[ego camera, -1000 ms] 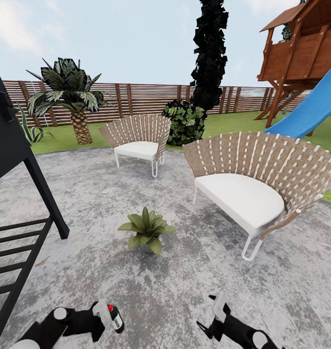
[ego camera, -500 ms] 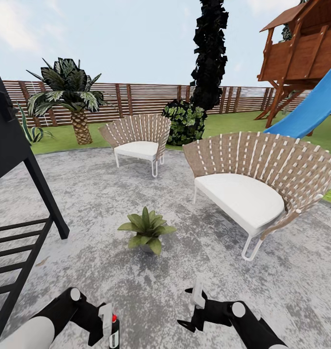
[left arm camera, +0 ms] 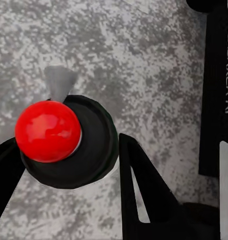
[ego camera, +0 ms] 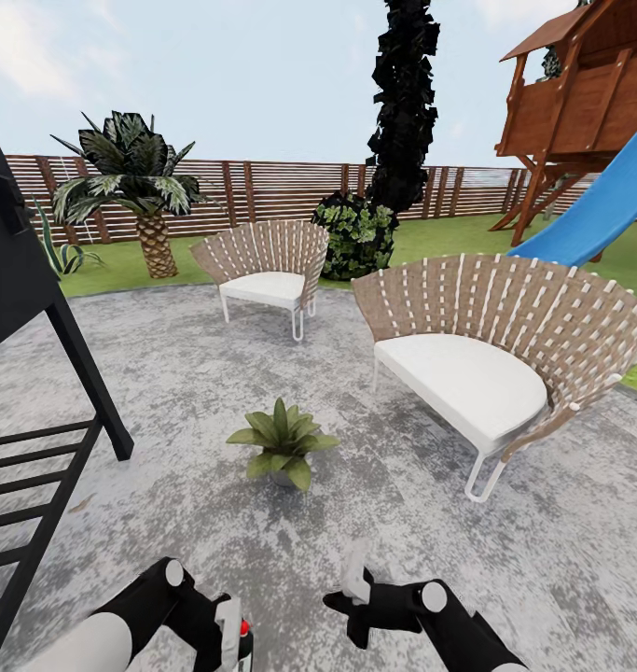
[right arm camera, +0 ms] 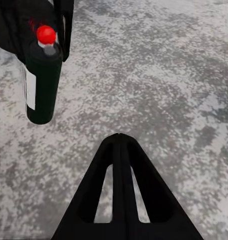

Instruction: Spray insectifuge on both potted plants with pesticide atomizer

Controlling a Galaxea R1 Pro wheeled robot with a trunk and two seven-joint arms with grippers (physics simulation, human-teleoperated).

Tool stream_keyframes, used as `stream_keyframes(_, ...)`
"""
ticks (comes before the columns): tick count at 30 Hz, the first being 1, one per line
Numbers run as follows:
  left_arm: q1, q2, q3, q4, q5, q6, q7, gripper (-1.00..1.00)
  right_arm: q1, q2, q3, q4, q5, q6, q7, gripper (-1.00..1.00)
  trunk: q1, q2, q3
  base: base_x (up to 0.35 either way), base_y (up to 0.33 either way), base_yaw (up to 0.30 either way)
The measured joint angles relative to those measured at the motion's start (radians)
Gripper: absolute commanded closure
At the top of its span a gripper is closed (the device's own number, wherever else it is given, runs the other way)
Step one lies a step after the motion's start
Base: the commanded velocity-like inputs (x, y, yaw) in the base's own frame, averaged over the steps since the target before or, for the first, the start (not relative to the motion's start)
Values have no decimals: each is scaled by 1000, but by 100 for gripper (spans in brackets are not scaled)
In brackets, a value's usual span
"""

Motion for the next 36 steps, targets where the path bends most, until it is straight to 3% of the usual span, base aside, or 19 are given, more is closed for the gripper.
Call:
stream_keyframes(6,-1,-31,-3,-2,1,0,58,100,0,28,0,-1,26,0,12,100,0,0,0,0,0,0)
stream_keyframes(11,-1,-54,-2,-1,2,-5,70,100,0,43,-1,-2,27,0,13,100,0,0,0,0,0,0)
stream_keyframes(16,-2,-94,-1,-3,4,-8,72,100,0,49,-1,-3,27,0,13,100,0,0,0,0,0,0)
stream_keyframes(26,-2,-129,1,-43,14,-9,67,100,0,52,-1,-4,28,-1,11,100,0,0,0,0,0,0)
stream_keyframes(36,-3,-147,1,-44,15,-9,65,100,0,52,-1,-4,28,-1,11,100,0,0,0,0,0,0)
